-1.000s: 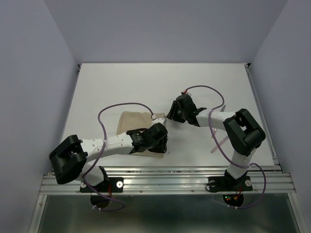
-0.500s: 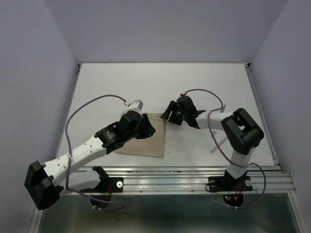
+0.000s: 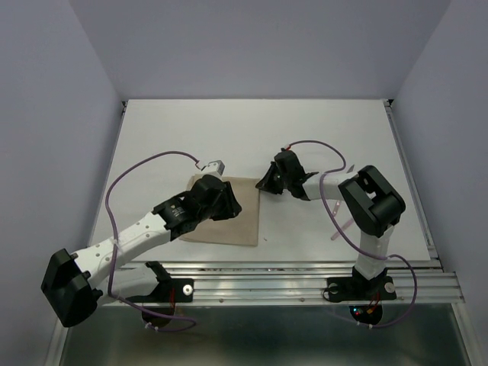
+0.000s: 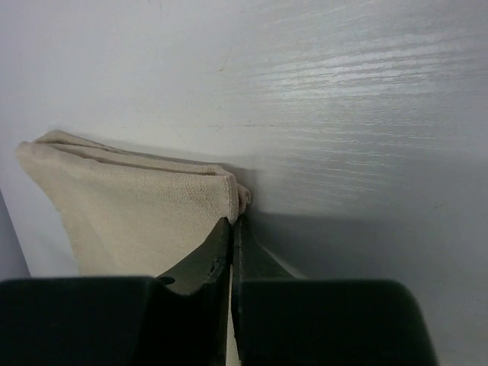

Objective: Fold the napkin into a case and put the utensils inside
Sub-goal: Move the lower triangle-folded napkin to the center of the board, then pick up the lower triangle-folded napkin from the center of the board.

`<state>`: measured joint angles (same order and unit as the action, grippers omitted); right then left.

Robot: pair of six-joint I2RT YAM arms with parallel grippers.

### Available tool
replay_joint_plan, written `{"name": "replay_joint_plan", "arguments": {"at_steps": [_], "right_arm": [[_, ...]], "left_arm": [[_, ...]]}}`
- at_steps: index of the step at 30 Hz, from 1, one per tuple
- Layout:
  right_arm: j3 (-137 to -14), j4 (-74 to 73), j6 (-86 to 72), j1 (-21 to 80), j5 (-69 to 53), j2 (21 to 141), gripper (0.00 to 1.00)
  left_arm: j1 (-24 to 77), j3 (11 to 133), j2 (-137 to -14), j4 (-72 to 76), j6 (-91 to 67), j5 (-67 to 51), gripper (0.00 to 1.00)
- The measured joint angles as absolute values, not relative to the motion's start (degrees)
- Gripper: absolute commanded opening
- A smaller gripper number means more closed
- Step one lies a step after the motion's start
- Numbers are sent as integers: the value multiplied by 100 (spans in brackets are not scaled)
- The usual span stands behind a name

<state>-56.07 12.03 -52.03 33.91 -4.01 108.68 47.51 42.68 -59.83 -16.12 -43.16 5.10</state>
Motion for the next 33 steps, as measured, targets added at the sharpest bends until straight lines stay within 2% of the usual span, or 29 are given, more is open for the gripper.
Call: {"name": "replay_joint_plan", "arguments": {"at_steps": [10,16,18,19,22,23,26,27,29,31,32,33], "right_arm": [[-5793,954,-4185,3199,-458,10868,1],[-6672,336,-3127,2781,-508,11288,1],[-6932,200,-2893,2724,-478,11428,13],[-7131,45,-2766,2689,-440,11518,23],[-7463,-303,-2517,2668,-316,11585,41],[-7526,-381,-2462,2665,-290,11585,43],[-7686,-574,-2359,2665,-172,11548,58],[-7686,-644,-2351,2665,-132,11511,59],[-7675,-875,-2357,2665,-5,11343,59],[-7592,-1009,-2410,2665,91,11054,53],[-7526,-1068,-2440,2665,110,10873,48],[-7404,-1072,-2512,2668,113,10650,35]], "left_arm": [[4748,4268,-5999,-1623,-4320,508,44],[4635,4268,-6073,-1632,-4355,515,45],[4528,4268,-6158,-1653,-4357,513,45],[4414,4268,-6222,-1680,-4355,513,45],[4080,4272,-6370,-1774,-4316,508,46],[3927,4278,-6423,-1798,-4276,480,46],[3387,4324,-6611,-1890,-4110,462,44],[3164,4368,-6694,-1918,-4036,440,43],[2738,4550,-6965,-1951,-3876,379,36],[2412,4779,-7264,-1955,-3734,311,31],[2272,4906,-7437,-1935,-3680,307,29],[2180,5046,-7607,-1909,-3621,305,29]]}}
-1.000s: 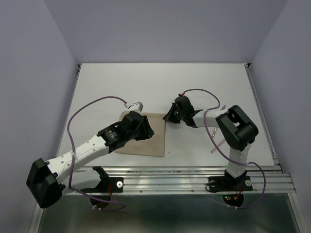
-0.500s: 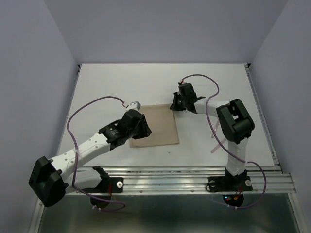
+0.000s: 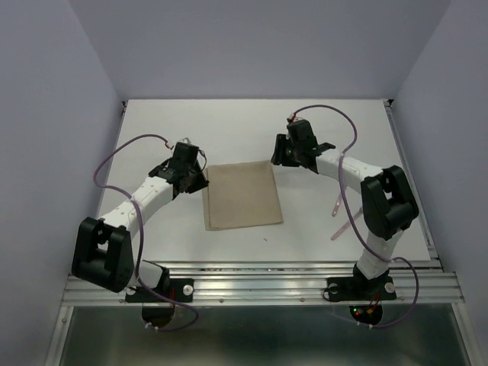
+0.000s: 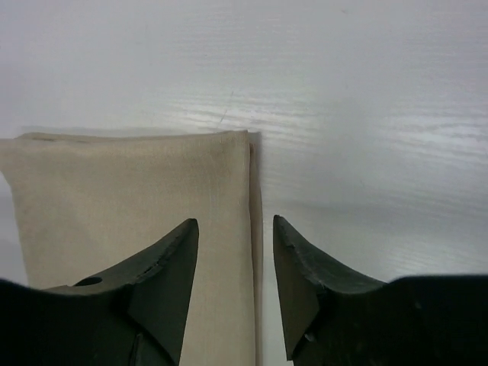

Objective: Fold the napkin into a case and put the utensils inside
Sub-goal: Pick up the lower triangle-folded napkin from the center of the board.

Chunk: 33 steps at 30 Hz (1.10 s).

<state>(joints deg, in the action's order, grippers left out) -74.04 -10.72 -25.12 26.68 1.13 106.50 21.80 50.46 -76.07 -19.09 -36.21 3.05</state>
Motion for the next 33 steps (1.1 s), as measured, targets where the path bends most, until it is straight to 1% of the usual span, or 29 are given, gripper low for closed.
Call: {"name": "replay_joint_plan", "arguments": {"at_steps": [3,6,7,12,15,19,22,26,27,29,30,33], "right_arm": [[-7072,-1153,-2665,2733,115,10101,17],[-6632,-1212,-2851,3022,228,9623,7],[-6477,-1221,-2921,3199,268,9518,6],[-5673,-1291,-3391,3955,285,9297,5],[-5175,-1310,-3653,4027,307,9251,5],[-4899,-1387,-3846,3981,436,9253,3],[-4897,-1391,-3863,3977,548,9251,2],[-5004,-1662,-3763,4060,851,9159,4],[-5116,-1802,-3710,4101,969,9139,7],[-5376,-1999,-3638,4226,1135,9120,9],[-5537,-2082,-3592,4300,1208,9120,13],[-6337,-2261,-3439,4630,1481,9251,18]], "left_arm": [[2062,5398,-8031,-1846,-3487,259,27],[1973,5743,-8418,-1782,-3387,180,27],[1940,5872,-8567,-1756,-3350,165,27],[1809,6204,-9006,-1728,-3192,134,27],[1774,6274,-9142,-1715,-3153,104,27],[1772,6278,-9185,-1702,-3133,54,27],[1772,6278,-9164,-1717,-3131,45,28],[1761,6235,-8864,-1839,-3120,60,35],[1752,6224,-8702,-1907,-3111,69,35],[1708,6204,-8433,-1946,-3079,67,38],[1656,6184,-8250,-1979,-3052,73,38],[1380,6136,-7924,-2049,-2961,60,41]]}}
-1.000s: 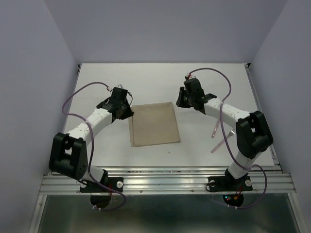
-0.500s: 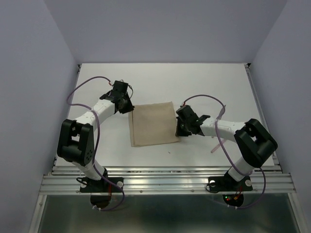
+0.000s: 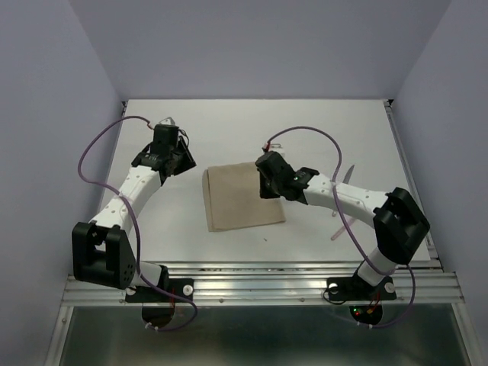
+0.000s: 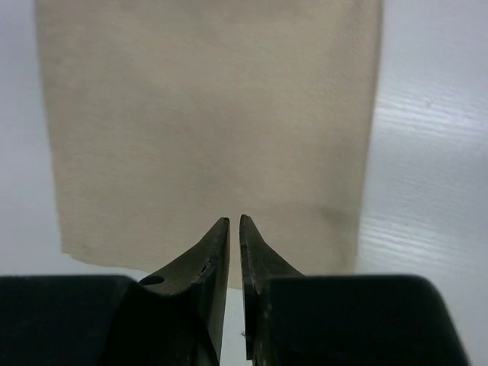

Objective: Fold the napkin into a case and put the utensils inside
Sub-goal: Pick up the lower triangle-folded napkin from the center of the board.

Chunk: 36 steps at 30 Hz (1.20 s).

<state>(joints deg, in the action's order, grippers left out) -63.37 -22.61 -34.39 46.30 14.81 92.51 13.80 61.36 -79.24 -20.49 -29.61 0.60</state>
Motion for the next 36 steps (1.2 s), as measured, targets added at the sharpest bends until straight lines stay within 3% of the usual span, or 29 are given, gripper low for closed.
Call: {"name": "replay_joint_plan", "arguments": {"at_steps": [5,10,15,20,36], "right_arm": [[-7474,-2233,-3297,4971,1712,9889,32],[-8458,-2362,-3188,5135,1804,10906,68],[-9885,-2591,-3033,5273,2091,12147,78],[-10940,-2762,-2954,5454,2427,12835,80],[-12884,-3092,-2797,5559,2875,14357,82]], "left_arm": [[729,6007,-7797,-2154,-2766,-67,46],[561,5964,-7797,-2281,-2696,-202,49],[228,5944,-7769,-2362,-2714,-349,55],[-355,5815,-7590,-2418,-2764,-401,55],[-528,5640,-7373,-2486,-2851,-517,55]]}}
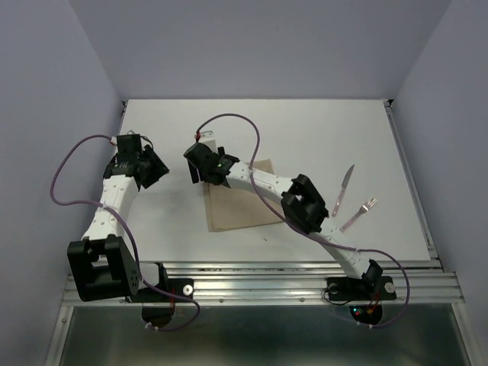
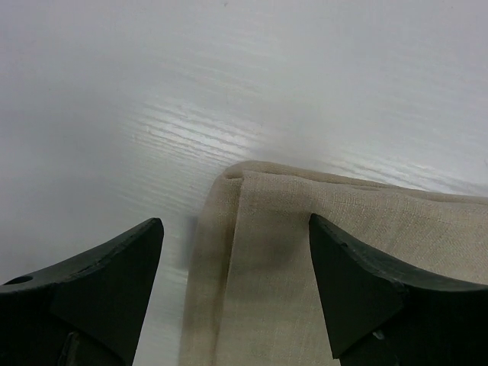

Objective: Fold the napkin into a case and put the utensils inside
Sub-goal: Pick up the lower triangle-folded napkin from the center of the board.

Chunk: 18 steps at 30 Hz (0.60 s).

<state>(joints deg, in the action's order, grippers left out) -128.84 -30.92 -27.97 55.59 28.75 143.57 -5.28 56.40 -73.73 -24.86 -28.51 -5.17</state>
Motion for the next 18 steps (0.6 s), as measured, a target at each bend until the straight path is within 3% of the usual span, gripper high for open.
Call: {"name": "replay_joint_plan", "arguments": {"at_steps": [3,9,18], "right_arm": [[-12967,-3122,-2792,5559,2908,14529,81],[-13028,-3142,-2768,5581,3009,14757,63],[-12792,-2853,-2733,5596,2895,14680,13]], "left_arm": [[-537,5570,-7293,-2506,-2853,-517,55],[-537,5468,-7185,-2497,-2851,-585,55],[-537,5382,-7185,-2421,-2853,-773,55]]}}
